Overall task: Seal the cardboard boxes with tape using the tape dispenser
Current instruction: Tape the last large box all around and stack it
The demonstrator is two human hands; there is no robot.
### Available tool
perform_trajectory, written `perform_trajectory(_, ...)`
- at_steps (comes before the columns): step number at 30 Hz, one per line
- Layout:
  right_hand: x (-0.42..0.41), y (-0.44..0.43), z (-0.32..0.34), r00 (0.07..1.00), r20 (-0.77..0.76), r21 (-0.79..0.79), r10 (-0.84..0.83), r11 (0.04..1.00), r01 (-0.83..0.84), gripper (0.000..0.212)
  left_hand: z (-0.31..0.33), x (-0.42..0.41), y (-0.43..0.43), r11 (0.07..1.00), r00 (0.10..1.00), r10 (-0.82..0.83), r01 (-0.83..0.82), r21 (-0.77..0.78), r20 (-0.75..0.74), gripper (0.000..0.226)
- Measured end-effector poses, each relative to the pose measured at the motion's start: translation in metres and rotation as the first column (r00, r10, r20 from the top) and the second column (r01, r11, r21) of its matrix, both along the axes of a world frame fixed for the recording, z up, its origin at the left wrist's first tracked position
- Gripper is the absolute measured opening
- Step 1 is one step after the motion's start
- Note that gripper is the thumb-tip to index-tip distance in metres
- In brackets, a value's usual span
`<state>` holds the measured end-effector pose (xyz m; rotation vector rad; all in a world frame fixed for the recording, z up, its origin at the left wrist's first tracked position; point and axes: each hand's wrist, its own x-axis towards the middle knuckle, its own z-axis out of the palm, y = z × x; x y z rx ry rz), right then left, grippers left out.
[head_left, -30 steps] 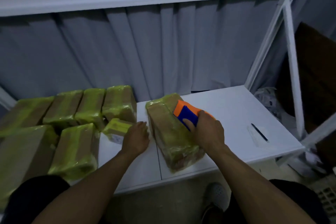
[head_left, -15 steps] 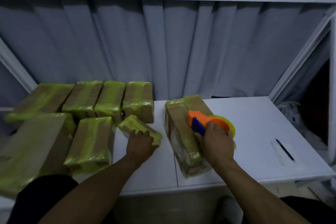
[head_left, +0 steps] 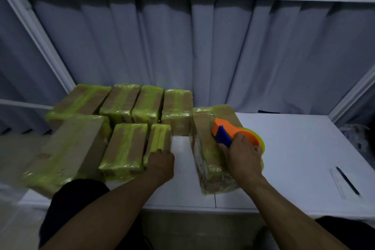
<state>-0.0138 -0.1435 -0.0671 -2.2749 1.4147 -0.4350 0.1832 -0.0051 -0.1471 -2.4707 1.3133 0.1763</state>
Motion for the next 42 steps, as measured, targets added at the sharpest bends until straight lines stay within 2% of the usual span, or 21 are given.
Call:
perform_trajectory(2, 0.000, -0.001, 0.000, 0.999, 0.045, 0.014, -0.011, 1.000, 0.010, 0.038, 0.000, 0.002, 0.000, 0.996, 0.993, -0.008, -0.002, -0.087, -0.118, 0.042)
perform_trajectory(4, -0.003, -0.002, 0.002, 0.995, 0.099, 0.013, -0.009, 1.000, 0.008, 0.038, 0.008, -0.005, -0.006, 0.945, 0.973, -0.073, -0.003, -0.326, -0.221, 0.050)
perform_trajectory(6, -0.009, -0.003, 0.003, 0.987, 0.161, 0.007, -0.005, 1.000, 0.004, 0.038, 0.028, -0.024, -0.018, 0.760, 0.917, -0.169, -0.113, -0.640, -0.362, 0.054)
perform_trajectory(7, -0.013, -0.003, 0.005, 0.986, 0.167, 0.003, -0.002, 1.000, 0.001, 0.039, 0.041, -0.036, -0.026, 0.658, 0.871, -0.226, -0.194, -0.728, -0.436, 0.048)
perform_trajectory(8, -0.016, -0.003, 0.006, 0.987, 0.158, -0.006, 0.003, 1.000, -0.002, 0.040, 0.060, -0.051, -0.031, 0.604, 0.822, -0.271, -0.261, -0.753, -0.502, 0.041)
perform_trajectory(9, -0.020, -0.003, 0.007, 0.988, 0.155, -0.020, 0.010, 1.000, -0.007, 0.041, 0.075, -0.063, -0.035, 0.597, 0.764, -0.294, -0.323, -0.734, -0.575, 0.039)
perform_trajectory(11, -0.026, -0.003, 0.010, 0.988, 0.156, -0.041, 0.019, 0.999, -0.013, 0.043, 0.087, -0.079, -0.043, 0.664, 0.570, -0.369, -0.391, -0.637, -0.734, 0.044)
perform_trajectory(12, -0.028, -0.003, 0.011, 0.989, 0.146, -0.044, 0.018, 0.999, -0.011, 0.042, 0.087, -0.083, -0.046, 0.698, 0.500, -0.410, -0.366, -0.616, -0.762, 0.049)
perform_trajectory(14, -0.034, -0.004, 0.014, 0.992, 0.129, -0.049, 0.014, 0.999, -0.008, 0.040, 0.077, -0.090, -0.049, 0.726, 0.413, -0.472, -0.319, -0.610, -0.779, 0.065)
perform_trajectory(15, -0.038, -0.006, 0.014, 0.992, 0.123, -0.056, 0.011, 0.998, -0.004, 0.040, 0.071, -0.092, -0.051, 0.736, 0.403, -0.464, -0.319, -0.597, -0.788, 0.071)
perform_trajectory(18, -0.055, -0.012, 0.019, 0.993, 0.113, -0.081, -0.019, 0.996, 0.028, 0.036, 0.061, -0.092, -0.062, 0.754, 0.399, -0.417, -0.350, -0.556, -0.817, 0.098)
perform_trajectory(20, -0.067, -0.015, 0.025, 0.993, 0.116, -0.076, -0.033, 0.996, 0.042, 0.034, 0.060, -0.091, -0.070, 0.759, 0.428, -0.404, -0.336, -0.557, -0.809, 0.105)
perform_trajectory(23, -0.083, -0.014, 0.034, 0.986, 0.166, -0.106, -0.010, 0.994, 0.028, 0.034, 0.057, -0.090, -0.082, 0.744, 0.458, -0.389, -0.355, -0.566, -0.799, 0.089)
perform_trajectory(25, -0.093, -0.010, 0.038, 0.979, 0.204, -0.099, 0.014, 0.995, 0.007, 0.034, 0.054, -0.091, -0.082, 0.714, 0.535, -0.366, -0.364, -0.598, -0.762, 0.076)
perform_trajectory(28, -0.108, 0.001, 0.041, 0.967, 0.254, -0.006, 0.028, 1.000, -0.027, 0.035, 0.042, -0.090, -0.077, 0.647, 0.714, -0.315, -0.321, -0.692, -0.626, 0.061)
perform_trajectory(30, -0.117, 0.006, 0.041, 0.957, 0.288, 0.037, 0.032, 0.998, -0.044, 0.031, 0.053, -0.098, -0.074, 0.553, 0.725, -0.325, -0.376, -0.744, -0.608, 0.039)
perform_trajectory(31, -0.121, 0.009, 0.039, 0.951, 0.305, 0.057, 0.041, 0.997, -0.061, 0.030, 0.063, -0.105, -0.073, 0.496, 0.668, -0.345, -0.467, -0.732, -0.660, 0.032)
perform_trajectory(33, -0.129, 0.013, 0.036, 0.941, 0.332, 0.083, 0.072, 0.991, -0.105, 0.030, 0.096, -0.119, -0.064, 0.420, 0.442, -0.421, -0.679, -0.602, -0.792, 0.030)
perform_trajectory(35, -0.134, 0.018, 0.032, 0.931, 0.351, 0.105, 0.099, 0.984, -0.145, 0.030, 0.121, -0.129, -0.053, 0.457, 0.162, -0.471, -0.795, -0.398, -0.867, 0.033)
perform_trajectory(36, -0.136, 0.020, 0.031, 0.926, 0.363, 0.112, 0.109, 0.981, -0.159, 0.030, 0.128, -0.133, -0.045, 0.478, 0.094, -0.483, -0.805, -0.352, -0.870, 0.031)
perform_trajectory(42, -0.145, 0.027, 0.028, 0.884, 0.436, 0.100, 0.166, 0.968, -0.231, 0.042, 0.137, -0.140, -0.015, 0.509, 0.013, -0.496, -0.806, -0.302, -0.868, 0.010)
